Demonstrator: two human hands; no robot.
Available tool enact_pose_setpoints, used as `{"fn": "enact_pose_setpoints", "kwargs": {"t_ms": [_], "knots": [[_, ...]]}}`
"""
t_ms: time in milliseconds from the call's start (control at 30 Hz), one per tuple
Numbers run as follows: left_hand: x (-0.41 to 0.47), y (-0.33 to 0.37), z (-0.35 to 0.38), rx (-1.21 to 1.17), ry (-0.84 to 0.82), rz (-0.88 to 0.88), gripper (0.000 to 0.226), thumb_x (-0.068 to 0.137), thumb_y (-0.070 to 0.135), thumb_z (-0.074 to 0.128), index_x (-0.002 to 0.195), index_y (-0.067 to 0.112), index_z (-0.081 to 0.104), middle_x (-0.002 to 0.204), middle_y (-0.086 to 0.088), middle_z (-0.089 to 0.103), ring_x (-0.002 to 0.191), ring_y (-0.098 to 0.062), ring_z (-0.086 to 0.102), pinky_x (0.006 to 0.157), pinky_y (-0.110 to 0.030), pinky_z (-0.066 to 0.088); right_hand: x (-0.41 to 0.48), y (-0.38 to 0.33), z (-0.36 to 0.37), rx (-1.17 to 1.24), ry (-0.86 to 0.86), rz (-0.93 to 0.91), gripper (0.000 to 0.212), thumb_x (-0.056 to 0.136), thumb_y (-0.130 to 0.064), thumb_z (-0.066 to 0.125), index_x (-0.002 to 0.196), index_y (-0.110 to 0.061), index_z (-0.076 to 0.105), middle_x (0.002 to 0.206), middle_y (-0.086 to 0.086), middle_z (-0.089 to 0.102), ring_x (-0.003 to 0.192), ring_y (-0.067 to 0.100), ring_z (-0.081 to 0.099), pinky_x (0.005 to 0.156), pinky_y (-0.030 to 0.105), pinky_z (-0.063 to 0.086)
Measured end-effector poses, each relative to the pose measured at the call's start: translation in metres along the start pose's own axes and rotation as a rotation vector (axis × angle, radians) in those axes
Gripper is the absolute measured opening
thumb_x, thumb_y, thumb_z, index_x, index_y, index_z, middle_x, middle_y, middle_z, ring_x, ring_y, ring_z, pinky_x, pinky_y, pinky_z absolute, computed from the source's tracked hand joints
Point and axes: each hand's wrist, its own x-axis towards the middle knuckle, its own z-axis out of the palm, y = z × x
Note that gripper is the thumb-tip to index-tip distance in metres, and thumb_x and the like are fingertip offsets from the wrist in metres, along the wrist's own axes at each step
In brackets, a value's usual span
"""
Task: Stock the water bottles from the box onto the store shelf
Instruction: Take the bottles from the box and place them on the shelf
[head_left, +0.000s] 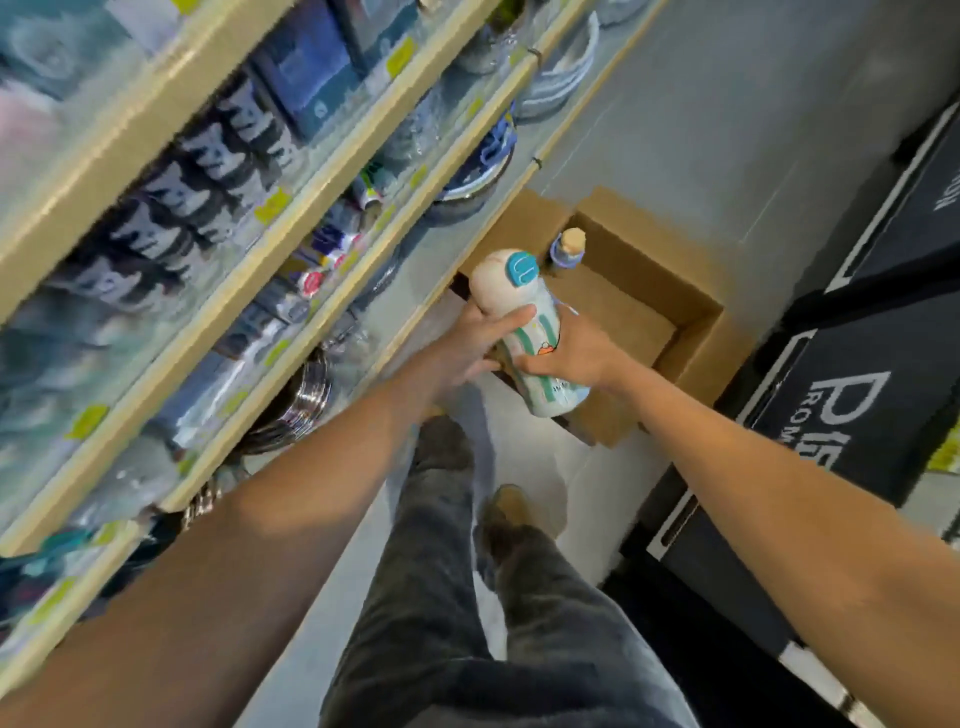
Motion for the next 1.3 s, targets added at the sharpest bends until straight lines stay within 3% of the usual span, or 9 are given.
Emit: {"fn": "enact_pose_setpoints", "kwargs": {"t_ms": [100,233,433,500,733,900,1000,1167,1300], "knots": [[-0.053,-0.016,-0.016,-0.056,0.071,0.080,0.055,0.091,0.020,0.062,0.136,0.022,0.031,0.130,-0.006,0.059,0.103,-0.020,0.064,0.065,-0.032,0.059,-0.019,-0.033,0.030,-0.042,-0.060,-0.100,0.041,0.076,-0.020,0.078,0.109,-0.015,0.054,0.093,-0.002,0.067,0.077,0.002,0.061,0.072,0.014,0.047],[-0.125,-0.044,-0.046,-0.082,0.245,0.129,0.058,0.092,0.030,0.059,0.137,0.018,0.025,0.126,-0.003,0.059,0.092,-0.012,0.064,0.052,-0.022,0.054,-0.038,-0.085,0.074,-0.163,-0.200,-0.226,0.042,0.076,-0.023,0.076,0.113,-0.019,0.055,0.098,-0.004,0.064,0.082,0.006,0.061,0.072,0.007,0.046],[-0.255,-0.101,-0.115,-0.162,0.466,0.244,0.067,0.078,0.053,0.068,0.131,0.022,0.039,0.131,-0.004,0.058,0.112,-0.019,0.062,0.091,-0.048,0.053,-0.082,-0.175,0.179,-0.300,-0.360,-0.377,0.040,0.078,-0.027,0.074,0.111,-0.026,0.051,0.098,-0.010,0.064,0.087,0.005,0.062,0.076,0.019,0.047],[-0.308,-0.125,-0.137,-0.169,0.544,0.262,0.079,0.072,0.061,0.069,0.133,0.022,0.037,0.136,-0.005,0.052,0.114,-0.020,0.060,0.087,-0.044,0.055,-0.107,-0.205,0.222,-0.345,-0.408,-0.447,0.034,0.080,-0.022,0.072,0.109,-0.022,0.054,0.092,-0.014,0.065,0.084,0.000,0.062,0.073,0.014,0.046],[-0.488,-0.223,-0.190,-0.152,0.706,0.325,0.048,0.092,0.045,0.053,0.132,0.022,0.040,0.126,-0.003,0.059,0.108,-0.020,0.060,0.078,-0.036,0.056,-0.207,-0.286,0.375,-0.407,-0.517,-0.632,0.028,0.080,-0.028,0.073,0.103,-0.027,0.056,0.087,-0.013,0.062,0.076,-0.002,0.058,0.061,0.015,0.042],[-0.611,-0.300,-0.228,-0.100,0.857,0.367,0.049,0.091,0.049,0.053,0.129,0.022,0.043,0.132,-0.005,0.056,0.116,-0.023,0.058,0.083,-0.040,0.055,-0.288,-0.333,0.487,-0.429,-0.624,-0.732,0.026,0.081,-0.032,0.073,0.102,-0.024,0.061,0.094,-0.006,0.068,0.083,0.006,0.064,0.072,0.020,0.051],[-0.668,-0.332,-0.254,-0.062,0.940,0.372,0.071,0.082,0.059,0.058,0.137,0.020,0.036,0.135,-0.003,0.050,0.114,-0.022,0.058,0.079,-0.037,0.056,-0.322,-0.363,0.542,-0.425,-0.675,-0.812,0.033,0.079,-0.037,0.073,0.107,-0.026,0.060,0.102,-0.003,0.070,0.092,0.014,0.067,0.084,0.033,0.055],[-0.740,-0.380,-0.297,-0.091,1.044,0.453,0.054,0.095,0.042,0.051,0.141,0.021,0.033,0.131,0.000,0.051,0.112,-0.017,0.054,0.072,-0.022,0.049,-0.360,-0.411,0.622,-0.458,-0.790,-0.866,0.047,0.068,-0.048,0.073,0.109,-0.031,0.061,0.104,-0.005,0.071,0.095,0.013,0.068,0.089,0.043,0.054],[-0.789,-0.429,-0.333,-0.099,1.144,0.538,0.090,0.071,0.068,0.065,0.142,0.023,0.035,0.141,-0.005,0.046,0.125,-0.022,0.052,0.099,-0.043,0.049,-0.379,-0.438,0.692,-0.469,-0.870,-0.913,0.050,0.065,-0.052,0.071,0.109,-0.032,0.061,0.102,-0.004,0.072,0.093,0.015,0.069,0.086,0.045,0.056]]}}
